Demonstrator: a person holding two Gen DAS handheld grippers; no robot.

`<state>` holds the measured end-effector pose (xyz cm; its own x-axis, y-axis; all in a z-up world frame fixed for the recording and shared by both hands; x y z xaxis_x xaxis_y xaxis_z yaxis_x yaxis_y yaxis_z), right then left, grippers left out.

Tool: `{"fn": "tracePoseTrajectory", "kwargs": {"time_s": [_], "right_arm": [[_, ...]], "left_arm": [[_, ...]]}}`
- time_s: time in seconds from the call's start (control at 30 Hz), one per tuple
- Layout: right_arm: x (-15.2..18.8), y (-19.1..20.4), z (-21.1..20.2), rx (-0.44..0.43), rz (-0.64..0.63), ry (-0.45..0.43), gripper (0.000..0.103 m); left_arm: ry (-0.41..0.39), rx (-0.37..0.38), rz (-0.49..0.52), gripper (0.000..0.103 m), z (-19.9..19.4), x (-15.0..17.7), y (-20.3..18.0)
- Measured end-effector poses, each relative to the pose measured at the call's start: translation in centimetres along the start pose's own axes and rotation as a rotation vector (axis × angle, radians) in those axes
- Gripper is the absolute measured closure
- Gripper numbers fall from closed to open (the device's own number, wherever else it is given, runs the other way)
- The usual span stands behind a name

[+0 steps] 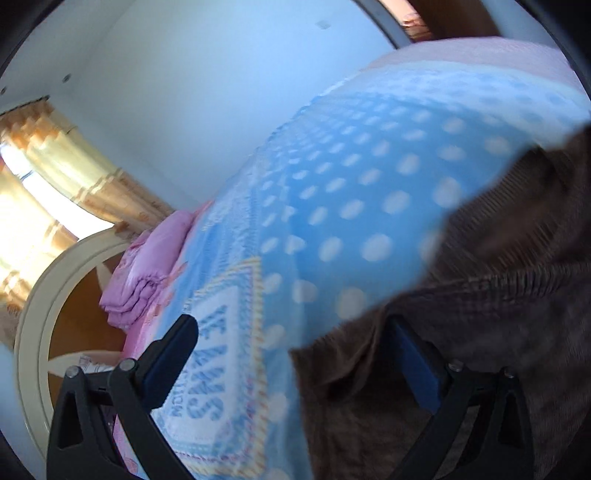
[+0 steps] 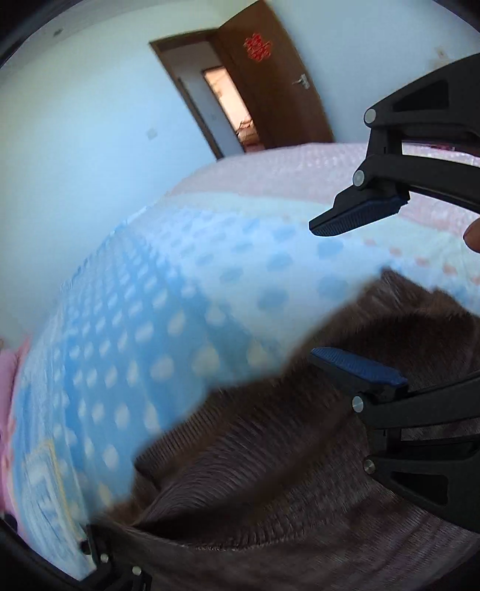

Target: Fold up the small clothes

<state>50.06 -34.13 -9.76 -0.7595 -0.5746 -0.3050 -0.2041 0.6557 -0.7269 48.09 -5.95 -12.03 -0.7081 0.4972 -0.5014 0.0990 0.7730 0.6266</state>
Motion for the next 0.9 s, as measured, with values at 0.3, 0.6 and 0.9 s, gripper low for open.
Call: {"fn": "tracePoseTrajectory", "kwargs": {"time_s": [0.3, 0.6, 0.9], "right_arm": [[3.9, -5.4, -0.2, -0.094, 0.245, 0.003, 0.04], [14.2, -0.6, -2.4, -0.493, 0.447, 0.058, 0.039], [19.8, 5.7, -5.4, -0.582, 0.435, 0.079, 0.04]], "left_arm": [[0.167, 0.044, -0.128, 0.0, 2.8, 3.3, 3.7], [0.135, 0.209, -0.238, 0.0, -2.4, 12.0, 4.4], [0.15, 0.209, -0.227, 0.0, -4.8, 18.2, 1.5]]}}
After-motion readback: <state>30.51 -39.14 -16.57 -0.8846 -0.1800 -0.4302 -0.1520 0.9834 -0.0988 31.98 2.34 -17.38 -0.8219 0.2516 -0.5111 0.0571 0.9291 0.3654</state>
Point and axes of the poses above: each gripper's, at about its wrist camera, not at the fingertips, and z roughly the way its jaws point, y to its left, x to its underside, the point moved 7 cm from there along z, roughly the way its jaws point, and after that the axes turned 9 degrees about y, right-handed, at the moved point
